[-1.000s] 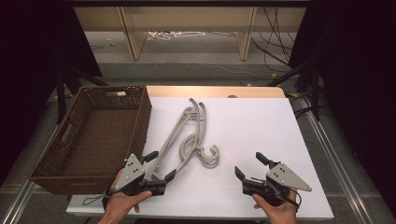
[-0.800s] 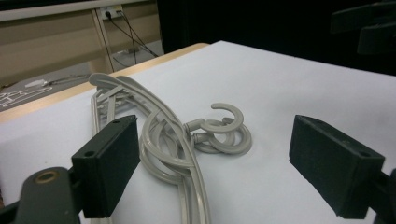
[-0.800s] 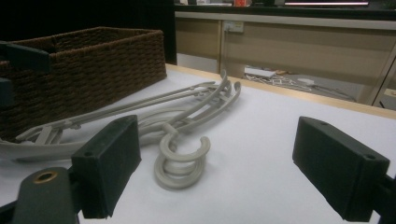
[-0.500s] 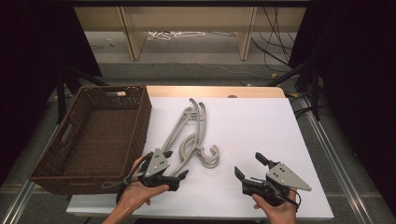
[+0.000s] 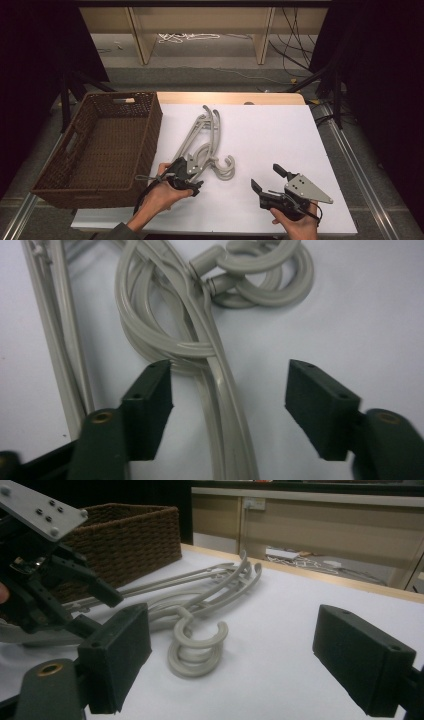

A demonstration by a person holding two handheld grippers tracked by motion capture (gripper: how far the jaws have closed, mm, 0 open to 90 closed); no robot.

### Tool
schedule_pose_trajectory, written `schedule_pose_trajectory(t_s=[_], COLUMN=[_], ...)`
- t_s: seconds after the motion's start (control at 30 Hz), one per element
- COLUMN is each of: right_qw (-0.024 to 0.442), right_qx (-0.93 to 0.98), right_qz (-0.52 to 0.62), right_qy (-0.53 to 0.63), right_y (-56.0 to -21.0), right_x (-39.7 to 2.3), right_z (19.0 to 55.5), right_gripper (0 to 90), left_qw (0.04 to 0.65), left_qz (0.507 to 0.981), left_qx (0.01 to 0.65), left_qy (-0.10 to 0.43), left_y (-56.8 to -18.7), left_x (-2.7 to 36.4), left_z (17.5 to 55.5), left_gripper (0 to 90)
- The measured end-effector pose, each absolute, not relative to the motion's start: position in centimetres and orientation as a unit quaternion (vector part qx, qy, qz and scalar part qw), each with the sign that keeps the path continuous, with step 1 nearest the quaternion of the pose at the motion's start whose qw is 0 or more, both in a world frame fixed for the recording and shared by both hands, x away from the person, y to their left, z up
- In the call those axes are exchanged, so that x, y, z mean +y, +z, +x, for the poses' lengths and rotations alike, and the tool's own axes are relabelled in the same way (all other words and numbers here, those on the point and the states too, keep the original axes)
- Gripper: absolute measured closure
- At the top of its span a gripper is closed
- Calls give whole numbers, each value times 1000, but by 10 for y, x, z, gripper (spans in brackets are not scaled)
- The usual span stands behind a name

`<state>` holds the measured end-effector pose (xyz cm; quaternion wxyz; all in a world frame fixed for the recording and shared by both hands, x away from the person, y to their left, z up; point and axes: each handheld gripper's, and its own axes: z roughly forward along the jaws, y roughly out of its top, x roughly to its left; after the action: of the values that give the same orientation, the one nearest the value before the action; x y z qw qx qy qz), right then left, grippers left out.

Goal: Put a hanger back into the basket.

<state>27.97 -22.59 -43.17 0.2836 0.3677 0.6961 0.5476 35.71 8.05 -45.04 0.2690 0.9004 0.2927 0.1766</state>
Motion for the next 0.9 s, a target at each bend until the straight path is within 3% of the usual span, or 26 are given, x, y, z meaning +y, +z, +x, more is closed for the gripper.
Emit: schedule_pose_trajectory(t_s=[0.63, 0.77, 0.9], right_qw=[277, 279, 279], right_qx=[696, 694, 693], right_qz=[377, 381, 382], right_qy=[544, 544, 544], right_y=[-433, -433, -433], right_x=[-225, -226, -228], right_z=[281, 281, 281], right_gripper=[193, 203, 203], left_qw=[242, 244, 253], left_qz=[906, 907, 903], left_qx=[334, 333, 340], left_qy=[96, 81, 74], left_y=[-455, -453, -453], left_x=[76, 81, 84], left_z=[386, 390, 391], left_gripper=[643, 740, 749])
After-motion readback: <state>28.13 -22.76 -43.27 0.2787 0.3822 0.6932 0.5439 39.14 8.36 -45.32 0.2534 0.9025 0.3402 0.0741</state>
